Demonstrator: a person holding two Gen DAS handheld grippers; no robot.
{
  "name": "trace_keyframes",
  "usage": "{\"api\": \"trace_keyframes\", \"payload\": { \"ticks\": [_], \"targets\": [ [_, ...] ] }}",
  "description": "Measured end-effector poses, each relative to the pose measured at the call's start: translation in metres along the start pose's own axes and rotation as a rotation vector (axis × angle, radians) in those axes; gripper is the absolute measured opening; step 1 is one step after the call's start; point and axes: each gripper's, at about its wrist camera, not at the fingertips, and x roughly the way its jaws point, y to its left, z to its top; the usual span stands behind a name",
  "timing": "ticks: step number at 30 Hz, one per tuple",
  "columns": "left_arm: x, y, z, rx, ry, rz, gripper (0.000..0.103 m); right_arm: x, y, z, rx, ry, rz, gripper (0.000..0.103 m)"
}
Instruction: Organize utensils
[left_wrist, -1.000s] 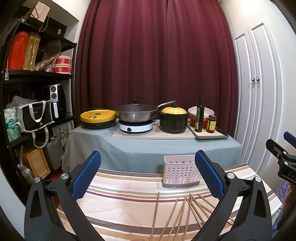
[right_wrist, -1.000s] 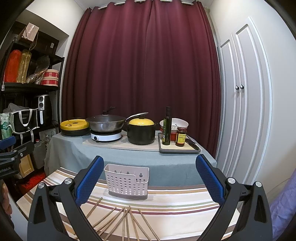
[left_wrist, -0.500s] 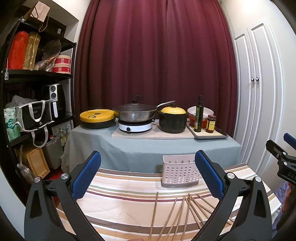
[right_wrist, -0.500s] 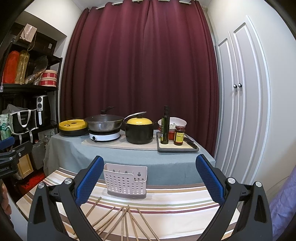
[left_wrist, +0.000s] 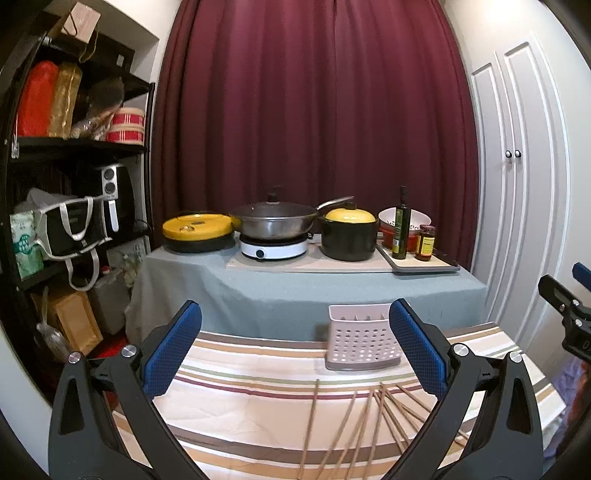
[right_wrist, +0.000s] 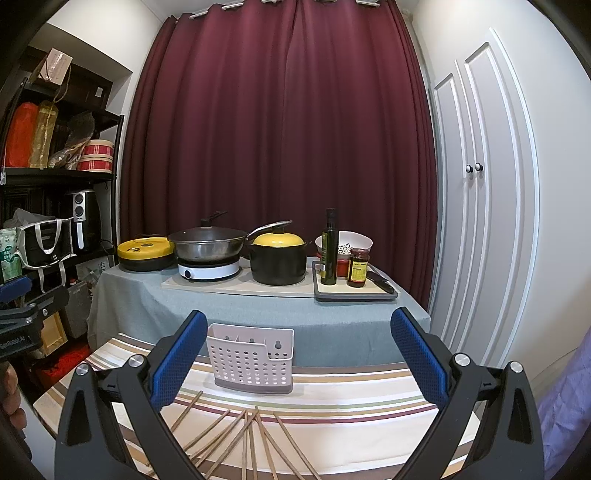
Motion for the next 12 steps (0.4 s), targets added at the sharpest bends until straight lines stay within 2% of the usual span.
{"api": "trace_keyframes", "payload": {
  "ticks": [4, 7, 12],
  "targets": [
    [-0.0026, 0.002, 0.0011, -0.012, -0.008, -0.024, 0.099, -0.0006, 0.0, 0.0003, -0.001, -0.001, -0.002, 0.097],
    [-0.0041, -0.0002, 0.0026, 0.014, -0.023, 0.01, 0.099, 0.0, -0.0004, 0.0003, 0.003, -0.003, 0.0, 0.097],
    [-0.0102, -0.0018, 0.0057, 0.028, -0.054, 0.02, 0.099, -0.0008, -0.0012, -0.003, 0.006, -0.004, 0.0, 0.097]
  ]
}}
